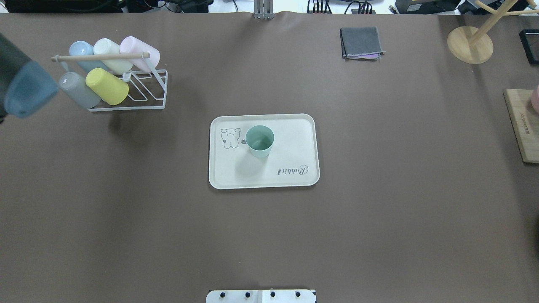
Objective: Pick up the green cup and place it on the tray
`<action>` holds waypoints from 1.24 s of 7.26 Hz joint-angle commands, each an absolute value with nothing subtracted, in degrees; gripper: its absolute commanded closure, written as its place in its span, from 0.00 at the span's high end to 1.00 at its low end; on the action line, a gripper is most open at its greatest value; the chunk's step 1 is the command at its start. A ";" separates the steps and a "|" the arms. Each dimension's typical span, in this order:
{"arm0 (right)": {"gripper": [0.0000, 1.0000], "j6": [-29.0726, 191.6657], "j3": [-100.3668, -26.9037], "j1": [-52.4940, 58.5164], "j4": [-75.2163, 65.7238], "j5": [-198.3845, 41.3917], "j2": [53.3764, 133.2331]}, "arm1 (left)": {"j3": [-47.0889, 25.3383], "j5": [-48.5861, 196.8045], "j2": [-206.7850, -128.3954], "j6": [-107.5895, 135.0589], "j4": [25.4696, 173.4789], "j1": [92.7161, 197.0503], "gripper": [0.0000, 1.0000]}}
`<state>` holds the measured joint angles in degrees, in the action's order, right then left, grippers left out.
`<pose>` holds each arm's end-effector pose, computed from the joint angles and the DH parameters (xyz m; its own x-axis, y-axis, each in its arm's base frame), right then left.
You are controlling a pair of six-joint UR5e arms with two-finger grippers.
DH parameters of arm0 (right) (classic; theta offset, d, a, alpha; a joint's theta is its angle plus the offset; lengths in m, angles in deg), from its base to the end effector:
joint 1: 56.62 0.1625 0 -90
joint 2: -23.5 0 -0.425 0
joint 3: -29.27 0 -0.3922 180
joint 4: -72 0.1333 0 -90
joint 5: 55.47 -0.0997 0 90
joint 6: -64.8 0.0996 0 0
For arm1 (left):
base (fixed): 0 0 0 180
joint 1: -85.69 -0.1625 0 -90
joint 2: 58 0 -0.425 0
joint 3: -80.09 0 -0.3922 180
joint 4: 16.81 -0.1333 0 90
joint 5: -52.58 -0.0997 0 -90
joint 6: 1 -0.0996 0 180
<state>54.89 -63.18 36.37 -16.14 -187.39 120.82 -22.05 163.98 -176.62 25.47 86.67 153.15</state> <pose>0.0892 -0.4282 0.6966 0.7391 -0.0989 0.6663 0.0763 0.9951 0.0631 0.1535 -0.6229 0.2528 0.7680 0.3237 -0.5526 0.1322 0.7641 0.6314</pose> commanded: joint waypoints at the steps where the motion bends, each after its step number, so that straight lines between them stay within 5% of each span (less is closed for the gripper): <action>1: 1.00 54.87 -63.28 36.28 -15.80 -187.31 120.62 | -16.61 189.14 -173.93 29.15 67.95 166.50 0.99; 5: 1.00 54.69 -63.28 34.97 -15.98 -186.96 119.66 | -17.63 190.30 -153.67 16.07 72.14 171.99 0.99; 9: 1.00 54.60 -60.91 34.61 -15.72 -186.61 118.07 | -12.63 190.30 -146.42 6.69 72.77 181.45 0.99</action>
